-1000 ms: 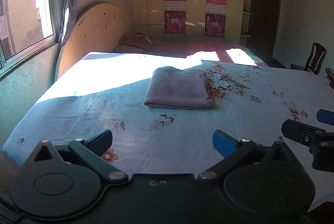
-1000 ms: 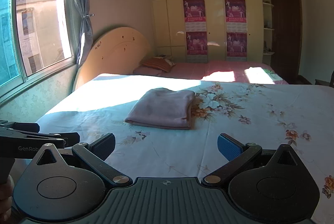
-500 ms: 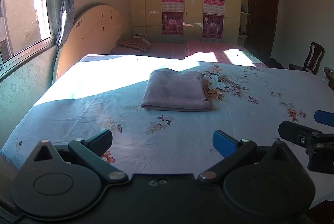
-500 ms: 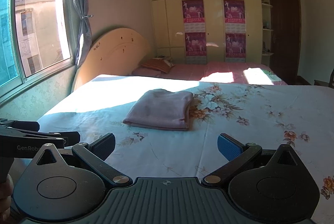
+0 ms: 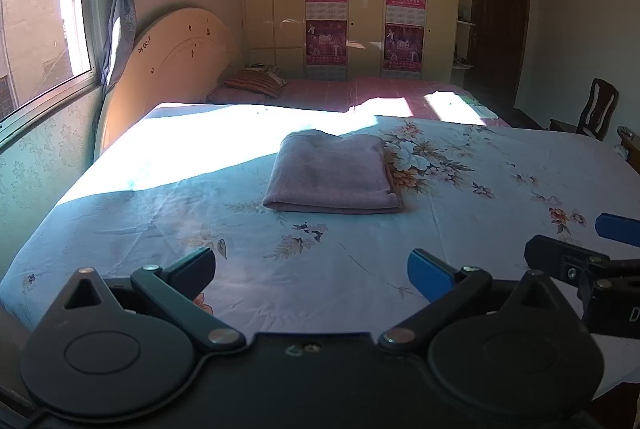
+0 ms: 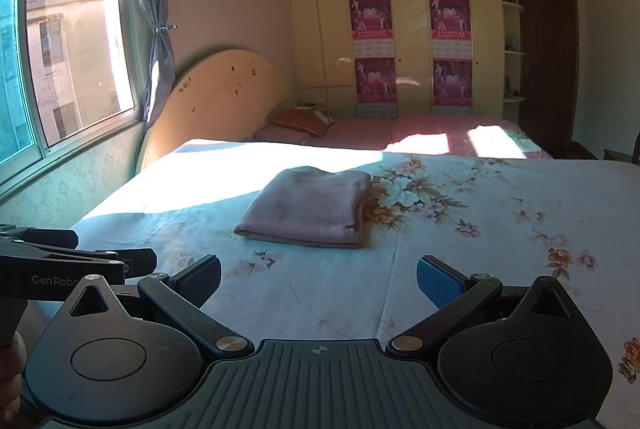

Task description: Fold small clothes

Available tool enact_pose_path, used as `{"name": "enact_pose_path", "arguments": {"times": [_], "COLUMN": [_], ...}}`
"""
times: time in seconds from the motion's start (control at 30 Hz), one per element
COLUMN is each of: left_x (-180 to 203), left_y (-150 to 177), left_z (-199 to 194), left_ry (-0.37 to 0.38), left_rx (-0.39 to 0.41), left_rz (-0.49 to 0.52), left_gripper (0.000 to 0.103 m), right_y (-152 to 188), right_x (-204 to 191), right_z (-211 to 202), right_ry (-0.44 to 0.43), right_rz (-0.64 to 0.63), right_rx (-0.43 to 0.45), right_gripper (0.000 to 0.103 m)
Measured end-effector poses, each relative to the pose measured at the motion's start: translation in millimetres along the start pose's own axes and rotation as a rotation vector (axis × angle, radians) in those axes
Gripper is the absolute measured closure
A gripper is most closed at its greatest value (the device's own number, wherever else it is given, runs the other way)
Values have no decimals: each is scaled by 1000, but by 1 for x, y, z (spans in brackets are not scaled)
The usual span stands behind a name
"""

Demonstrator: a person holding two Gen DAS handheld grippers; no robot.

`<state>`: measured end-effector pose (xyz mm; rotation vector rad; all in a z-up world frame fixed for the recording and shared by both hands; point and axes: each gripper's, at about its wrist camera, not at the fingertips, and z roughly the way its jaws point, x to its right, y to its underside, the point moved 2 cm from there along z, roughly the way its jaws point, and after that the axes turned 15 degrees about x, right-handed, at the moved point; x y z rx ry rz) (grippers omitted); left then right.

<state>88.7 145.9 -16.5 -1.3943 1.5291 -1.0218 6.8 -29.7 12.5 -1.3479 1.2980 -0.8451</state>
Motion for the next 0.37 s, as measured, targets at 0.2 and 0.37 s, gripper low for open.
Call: {"name": "enact_pose_path", "arguments": {"times": [0.2, 0.37], "left_x": [5, 4], "left_y": [2, 2], "left_z": [9, 26], "left_ry": [29, 23], "left_rx": [36, 13], "left_rz": [22, 5], "left_gripper": [4, 0], "right_y": [4, 6], "right_x": [4, 10], "right_z": [8, 17], "right_ry": [5, 20], "right_rz": [7, 10], "right_rx": [-20, -38], "right_gripper": [0, 0]}}
